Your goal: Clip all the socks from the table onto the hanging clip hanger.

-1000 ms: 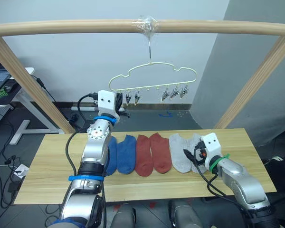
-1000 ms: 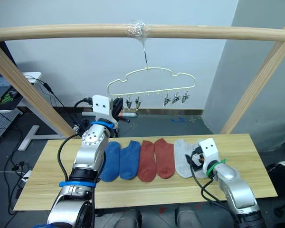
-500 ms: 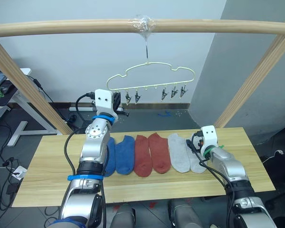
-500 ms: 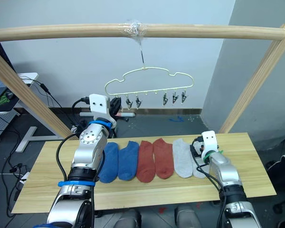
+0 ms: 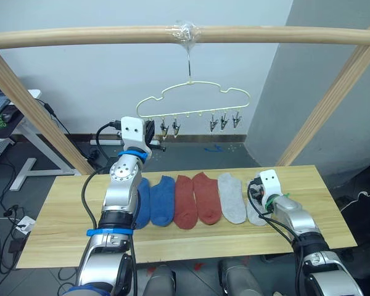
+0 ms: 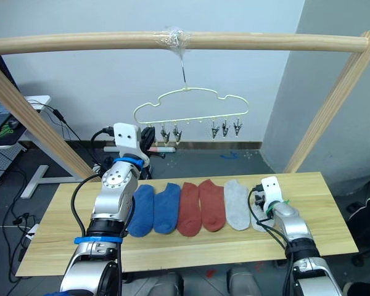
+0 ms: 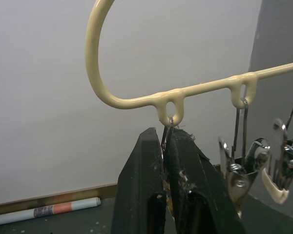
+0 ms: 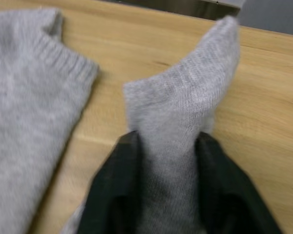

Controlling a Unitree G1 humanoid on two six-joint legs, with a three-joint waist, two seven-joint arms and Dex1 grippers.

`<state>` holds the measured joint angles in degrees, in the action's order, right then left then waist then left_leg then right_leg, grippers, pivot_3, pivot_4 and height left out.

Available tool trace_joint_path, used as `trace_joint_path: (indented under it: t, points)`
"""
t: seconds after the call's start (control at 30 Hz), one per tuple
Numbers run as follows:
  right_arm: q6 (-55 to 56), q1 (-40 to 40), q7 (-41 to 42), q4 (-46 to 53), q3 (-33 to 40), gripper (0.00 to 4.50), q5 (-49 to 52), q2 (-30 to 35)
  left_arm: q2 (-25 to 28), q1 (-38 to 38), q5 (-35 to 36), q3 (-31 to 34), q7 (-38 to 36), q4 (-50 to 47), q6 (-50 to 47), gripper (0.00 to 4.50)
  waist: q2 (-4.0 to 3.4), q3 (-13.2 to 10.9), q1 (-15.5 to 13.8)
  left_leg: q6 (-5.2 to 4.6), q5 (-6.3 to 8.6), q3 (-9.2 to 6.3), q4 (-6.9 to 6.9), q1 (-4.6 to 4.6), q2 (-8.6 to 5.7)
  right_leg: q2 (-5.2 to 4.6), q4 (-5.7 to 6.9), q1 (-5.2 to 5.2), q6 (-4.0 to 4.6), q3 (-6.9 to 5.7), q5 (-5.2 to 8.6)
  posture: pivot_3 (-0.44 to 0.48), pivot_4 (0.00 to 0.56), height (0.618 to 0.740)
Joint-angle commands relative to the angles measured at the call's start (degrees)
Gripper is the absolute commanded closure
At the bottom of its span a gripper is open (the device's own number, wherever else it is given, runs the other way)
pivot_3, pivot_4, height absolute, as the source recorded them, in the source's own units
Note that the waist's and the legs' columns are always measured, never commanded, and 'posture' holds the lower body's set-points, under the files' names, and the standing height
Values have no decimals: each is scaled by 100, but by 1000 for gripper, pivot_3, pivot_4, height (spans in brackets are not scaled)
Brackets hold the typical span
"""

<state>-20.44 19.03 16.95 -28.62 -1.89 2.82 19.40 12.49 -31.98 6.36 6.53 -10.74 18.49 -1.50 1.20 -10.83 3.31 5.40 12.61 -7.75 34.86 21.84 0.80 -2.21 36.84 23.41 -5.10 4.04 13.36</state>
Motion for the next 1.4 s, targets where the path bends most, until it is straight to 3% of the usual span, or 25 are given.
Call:
trace_joint_path:
  t: [0.03, 0.1, 0.2, 0.37, 0.53, 0.7, 1.0, 1.4]
  points:
    - [-137, -302, 179, 412, 66, 4389, -55, 244, 144, 36, -11, 17, -108, -102, -85, 4500, 0, 0, -3, 1, 0, 1, 0, 1, 0, 0, -2, 0, 0, 0, 0, 7, 186, 740]
    - [-164, -396, 273, 693, 43, 4478, -51, 338, 169, 38, 26, 22, -170, -111, -126, 4500, -1, -2, 19, 1, 1, 2, 0, 1, 0, 0, -2, 1, 1, 1, 1, 7, 186, 740]
    - [151, -681, 1031, 2097, -500, 4478, -284, 845, 246, 11, 451, 195, -510, -227, -576, 4500, -10, -15, 31, 1, 0, 2, 0, 3, 0, 0, 1, 7, 8, 1, 6, 11, 184, 740]
    - [934, -605, 1859, 3611, -1567, 4478, -1066, 1467, 198, -136, 2278, 1007, -732, -785, -2756, 4500, 5, -41, 155, 1, 0, 2, 0, 3, 4, 1, 2, 10, 6, -1, 7, 14, 185, 740]
    - [864, 138, 1925, 3749, -2063, 4478, -1514, 1077, 143, -529, 4324, 2013, -131, -1089, -5094, 4500, 52, -76, 155, 1, 0, -4, 2, 6, 4, 1, 1, 10, 4, -3, 7, 19, 181, 740]
    - [1003, 796, 1832, 3493, -2458, 4478, -2032, 653, -172, -664, 5575, 2675, 657, -1209, -5830, 4500, 63, -91, 90, 4, 1, -10, -1, 12, 2, -2, -1, 13, -8, -7, 0, 24, 178, 740]
    - [1137, 1421, 1661, 3069, -2651, 4478, -2619, 161, -275, -411, 6125, 2492, 999, -1670, -6135, 4500, 63, -93, -82, 18, 6, -12, -2, 20, 1, -4, -5, 19, 1, -10, 5, 31, 175, 740]
    - [1459, 1825, 1589, 2698, -2700, 4478, -3037, -119, -215, -186, 6245, 2221, 1099, -1872, -6002, 4500, 63, -93, -140, 20, 5, -11, -1, 20, 1, -4, -6, 20, 1, -10, 6, 26, 180, 740]
